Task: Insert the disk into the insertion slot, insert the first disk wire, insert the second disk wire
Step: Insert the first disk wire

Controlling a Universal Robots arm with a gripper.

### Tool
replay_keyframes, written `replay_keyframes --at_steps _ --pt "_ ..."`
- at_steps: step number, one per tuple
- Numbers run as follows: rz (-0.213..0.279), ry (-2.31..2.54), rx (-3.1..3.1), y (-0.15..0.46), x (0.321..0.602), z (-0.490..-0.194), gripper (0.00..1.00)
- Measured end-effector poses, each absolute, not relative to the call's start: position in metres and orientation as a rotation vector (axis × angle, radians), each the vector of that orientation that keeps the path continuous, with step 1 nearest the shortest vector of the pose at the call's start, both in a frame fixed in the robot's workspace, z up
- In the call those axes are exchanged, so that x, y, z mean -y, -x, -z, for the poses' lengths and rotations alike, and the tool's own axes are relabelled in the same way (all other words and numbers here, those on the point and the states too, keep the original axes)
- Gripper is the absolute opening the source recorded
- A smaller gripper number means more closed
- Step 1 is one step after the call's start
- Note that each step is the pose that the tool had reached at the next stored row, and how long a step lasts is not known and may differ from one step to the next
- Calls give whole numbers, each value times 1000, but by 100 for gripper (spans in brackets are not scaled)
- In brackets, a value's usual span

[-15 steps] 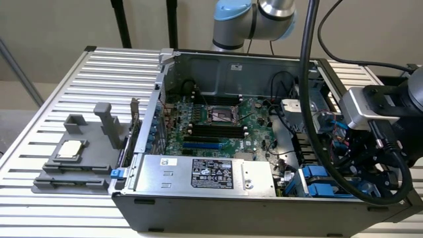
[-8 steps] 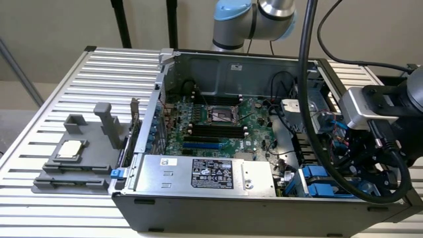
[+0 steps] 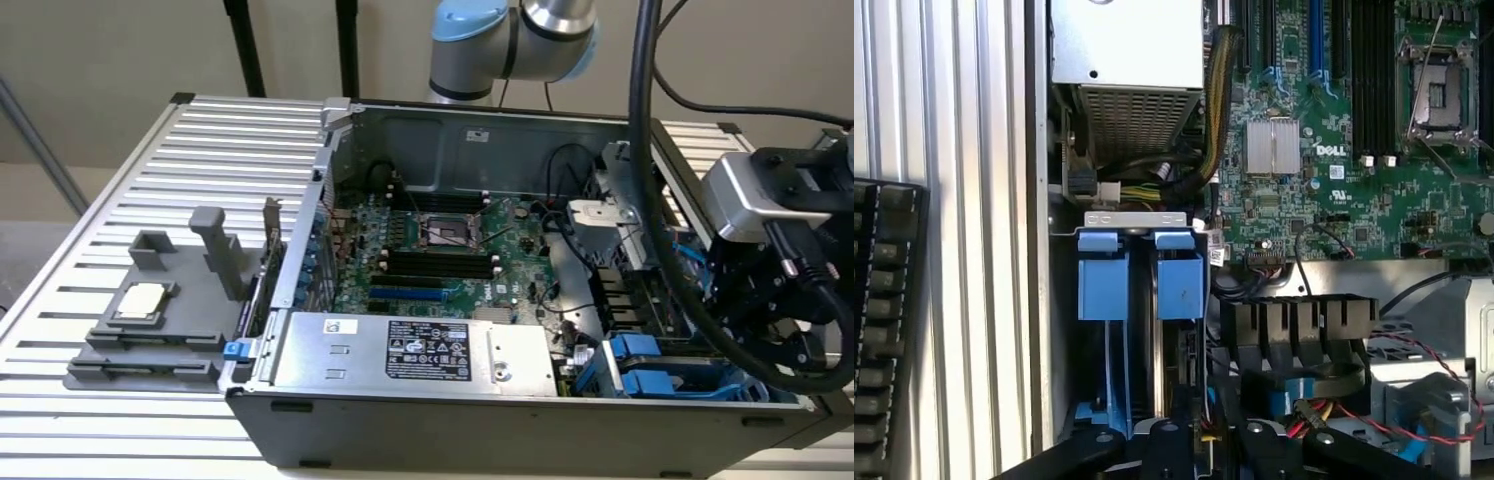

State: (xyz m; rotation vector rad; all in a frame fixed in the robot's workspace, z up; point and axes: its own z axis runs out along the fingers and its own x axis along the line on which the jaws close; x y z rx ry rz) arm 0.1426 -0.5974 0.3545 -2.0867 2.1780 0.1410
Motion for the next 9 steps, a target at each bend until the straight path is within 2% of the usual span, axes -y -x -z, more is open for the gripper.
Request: replay_keyframes --at_steps 9 --pt "-140 2087 -2177 -123 601 -364 24"
